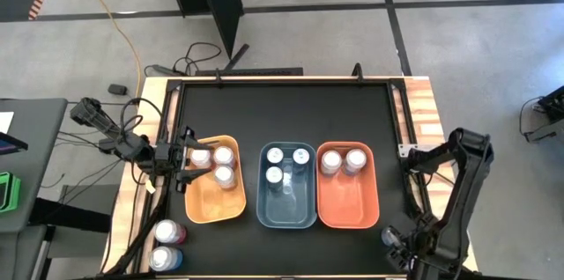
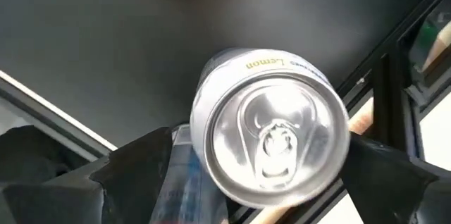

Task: Sort soda cans
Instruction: Put the top blue-white soda can into the orange bin

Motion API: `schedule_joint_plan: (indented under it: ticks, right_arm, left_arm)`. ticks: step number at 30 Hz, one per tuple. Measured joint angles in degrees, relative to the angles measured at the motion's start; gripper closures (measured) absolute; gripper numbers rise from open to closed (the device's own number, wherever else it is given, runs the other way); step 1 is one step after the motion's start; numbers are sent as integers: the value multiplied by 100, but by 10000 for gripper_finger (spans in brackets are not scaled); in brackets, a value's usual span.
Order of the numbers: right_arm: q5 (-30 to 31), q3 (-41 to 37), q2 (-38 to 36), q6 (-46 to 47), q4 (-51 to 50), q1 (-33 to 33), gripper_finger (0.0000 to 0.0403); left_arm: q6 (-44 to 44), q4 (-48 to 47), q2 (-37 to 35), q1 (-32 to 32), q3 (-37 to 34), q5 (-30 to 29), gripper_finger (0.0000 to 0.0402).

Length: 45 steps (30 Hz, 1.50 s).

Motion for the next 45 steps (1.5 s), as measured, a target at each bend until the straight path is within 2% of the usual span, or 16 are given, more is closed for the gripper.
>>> schedule_joint_plan:
  ticks: [7, 14, 24, 33, 45]
  right_arm:
    - [1, -394, 72, 1, 380, -80, 3]
    - [4, -728, 68, -492, 708, -337, 11]
    - [-61, -828, 50, -1091, 1025, -649, 96]
    - [-254, -830, -46, -1576, 1026, -942, 96]
    - [-234, -828, -939, -1947, 521, -1131, 96]
  left_arm:
    - [0, -2, 2, 0, 0, 0, 125]
    - [3, -2, 0, 0, 0, 0, 125]
    - [7, -13, 0, 0, 0, 0, 125]
    - [16, -21, 0, 0, 0, 0, 125]
    - [22, -43, 0, -1, 0, -2, 125]
